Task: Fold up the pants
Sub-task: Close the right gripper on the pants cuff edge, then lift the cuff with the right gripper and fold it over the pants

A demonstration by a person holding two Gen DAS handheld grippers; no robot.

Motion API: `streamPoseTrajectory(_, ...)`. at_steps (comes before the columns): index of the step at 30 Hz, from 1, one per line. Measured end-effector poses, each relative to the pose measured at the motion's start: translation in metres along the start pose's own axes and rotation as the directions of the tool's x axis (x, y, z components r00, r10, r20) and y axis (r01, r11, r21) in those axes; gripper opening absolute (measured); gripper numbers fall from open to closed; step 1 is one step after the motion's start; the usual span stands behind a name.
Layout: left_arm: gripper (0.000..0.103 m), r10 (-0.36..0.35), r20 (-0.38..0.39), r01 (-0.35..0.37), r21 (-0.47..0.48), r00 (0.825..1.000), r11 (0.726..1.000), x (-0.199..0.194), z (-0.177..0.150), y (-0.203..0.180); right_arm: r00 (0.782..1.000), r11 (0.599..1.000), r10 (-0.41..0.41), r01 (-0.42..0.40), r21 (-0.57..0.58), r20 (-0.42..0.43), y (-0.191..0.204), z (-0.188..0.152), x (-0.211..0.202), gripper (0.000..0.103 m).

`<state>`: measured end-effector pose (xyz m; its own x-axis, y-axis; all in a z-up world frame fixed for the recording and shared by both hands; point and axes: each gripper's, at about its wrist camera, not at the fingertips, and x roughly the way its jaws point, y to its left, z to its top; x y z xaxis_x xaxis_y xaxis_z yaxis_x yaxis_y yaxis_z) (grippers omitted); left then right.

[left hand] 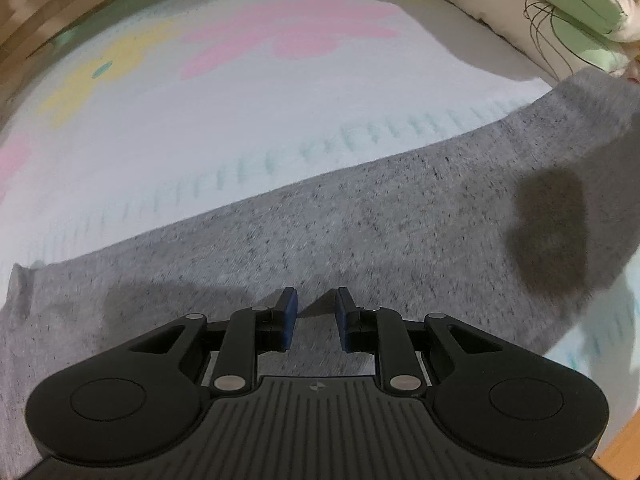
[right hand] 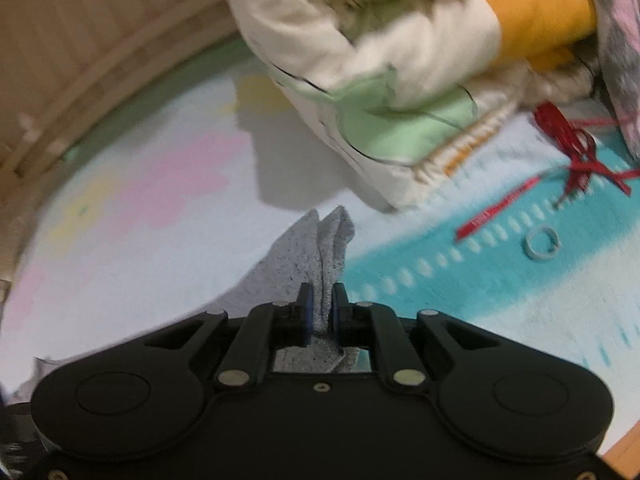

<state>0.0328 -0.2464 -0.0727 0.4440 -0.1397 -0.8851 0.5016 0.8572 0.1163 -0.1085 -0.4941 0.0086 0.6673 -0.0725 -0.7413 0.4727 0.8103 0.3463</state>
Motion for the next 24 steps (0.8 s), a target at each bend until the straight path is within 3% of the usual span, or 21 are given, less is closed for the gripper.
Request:
streamPoseTrajectory(6, 0.021, 0.002, -0.010, -0.002, -0.011, 1.000, 1.000, 0.006, 0.004, -0.003, 0.996, 0.996, 0.075, -0.072, -0.055, 0.051, 0.044, 0.009, -0.025, 0.016)
streamPoseTrajectory(9, 0.021, -0.019, -0.019, 0.017, -0.077, 1.000, 0.997, -0.003, 0.008, 0.019, 0.992, 0.991, 0.109, -0.103, -0.084, 0.069, 0.073, 0.012, -0.035, 0.016)
streamPoseTrajectory(12, 0.021, 0.012, 0.009, -0.010, -0.164, 1.000, 0.986, -0.023, 0.010, 0.055, 0.983, 0.981, 0.164, -0.154, -0.119, 0.082, 0.108, 0.011, -0.045, 0.016)
streamPoseTrajectory(17, 0.021, 0.106, 0.048, -0.088, -0.291, 0.993, 0.953, -0.060, 0.002, 0.126, 0.960, 0.936, 0.276, -0.254, -0.242, 0.057, 0.180, -0.006, -0.052, 0.016)
streamPoseTrajectory(24, 0.021, 0.179, 0.011, -0.155, -0.451, 0.984, 0.879, -0.087, -0.036, 0.225, 0.922, 0.829, 0.373, -0.381, -0.410, -0.102, 0.283, -0.068, -0.024, 0.016)
